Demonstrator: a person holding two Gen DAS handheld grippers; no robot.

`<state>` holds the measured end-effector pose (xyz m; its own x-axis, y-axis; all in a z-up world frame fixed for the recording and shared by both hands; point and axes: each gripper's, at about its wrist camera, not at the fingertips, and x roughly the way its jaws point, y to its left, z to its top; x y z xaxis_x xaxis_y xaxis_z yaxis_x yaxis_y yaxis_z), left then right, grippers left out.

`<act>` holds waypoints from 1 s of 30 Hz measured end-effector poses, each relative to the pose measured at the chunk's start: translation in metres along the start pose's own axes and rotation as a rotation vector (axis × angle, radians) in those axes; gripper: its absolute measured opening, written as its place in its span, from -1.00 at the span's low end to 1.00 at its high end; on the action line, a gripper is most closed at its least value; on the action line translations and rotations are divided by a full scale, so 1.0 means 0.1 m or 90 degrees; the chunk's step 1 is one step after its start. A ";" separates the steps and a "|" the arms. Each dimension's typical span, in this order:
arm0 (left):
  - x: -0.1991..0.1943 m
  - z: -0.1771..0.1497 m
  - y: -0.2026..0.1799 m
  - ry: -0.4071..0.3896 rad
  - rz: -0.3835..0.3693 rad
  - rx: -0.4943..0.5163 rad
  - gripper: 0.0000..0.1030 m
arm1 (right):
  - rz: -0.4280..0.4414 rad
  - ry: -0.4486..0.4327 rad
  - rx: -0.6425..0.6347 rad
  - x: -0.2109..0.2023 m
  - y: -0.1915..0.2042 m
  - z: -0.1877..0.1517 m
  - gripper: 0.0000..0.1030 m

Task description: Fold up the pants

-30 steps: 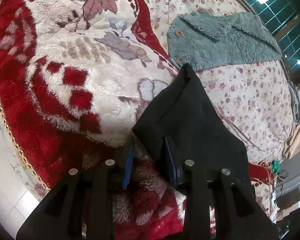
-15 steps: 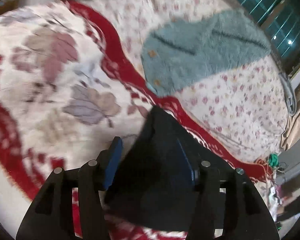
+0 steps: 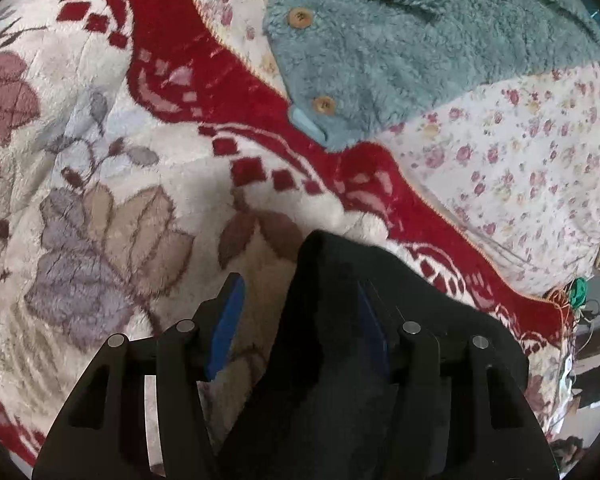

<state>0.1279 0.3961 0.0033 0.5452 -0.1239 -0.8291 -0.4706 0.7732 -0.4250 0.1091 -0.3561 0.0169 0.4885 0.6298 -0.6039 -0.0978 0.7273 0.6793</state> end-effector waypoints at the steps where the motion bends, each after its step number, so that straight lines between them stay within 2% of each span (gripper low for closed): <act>1: 0.00 -0.01 -0.02 -0.004 -0.007 0.004 0.08 | -0.002 0.001 -0.001 0.01 0.00 0.00 -0.24; 2: -0.04 -0.03 -0.05 -0.016 0.000 0.011 0.08 | -0.004 0.001 -0.001 0.01 0.00 0.00 -0.24; 3: -0.11 -0.07 -0.09 -0.044 0.029 0.021 0.08 | -0.005 0.002 -0.001 0.02 0.00 0.00 -0.24; 6: -0.41 -0.26 -0.32 -0.170 0.171 0.087 0.08 | -0.006 0.007 -0.001 0.05 -0.01 0.02 -0.24; 7: -0.49 -0.34 -0.39 -0.200 0.202 0.107 0.08 | -0.004 0.007 -0.001 0.05 -0.01 0.02 -0.24; 9: -0.67 -0.55 -0.55 -0.247 0.238 0.130 0.08 | -0.004 0.006 -0.002 0.05 -0.01 0.02 -0.24; 14: -0.98 -0.96 -0.83 -0.308 0.242 0.166 0.08 | -0.004 0.000 -0.006 0.03 0.00 0.02 -0.24; 21: -1.32 -1.44 -1.20 -0.340 0.213 0.218 0.08 | 0.001 -0.021 -0.004 -0.04 -0.03 0.01 -0.24; 26: -1.41 -1.60 -1.30 -0.337 0.191 0.234 0.08 | -0.007 -0.022 -0.012 -0.04 -0.01 0.01 -0.23; 28: -1.41 -1.62 -1.29 -0.336 0.189 0.232 0.08 | -0.011 -0.024 -0.020 -0.04 0.01 0.01 -0.24; 30: -1.40 -1.52 -1.20 -0.316 0.164 0.220 0.08 | -0.010 -0.026 -0.023 -0.05 0.01 0.01 -0.23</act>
<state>0.0027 0.2263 0.1157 0.7396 0.3296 -0.5868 -0.4238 0.9054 -0.0255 0.1076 -0.3587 0.0208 0.5246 0.6070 -0.5970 -0.1208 0.7471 0.6536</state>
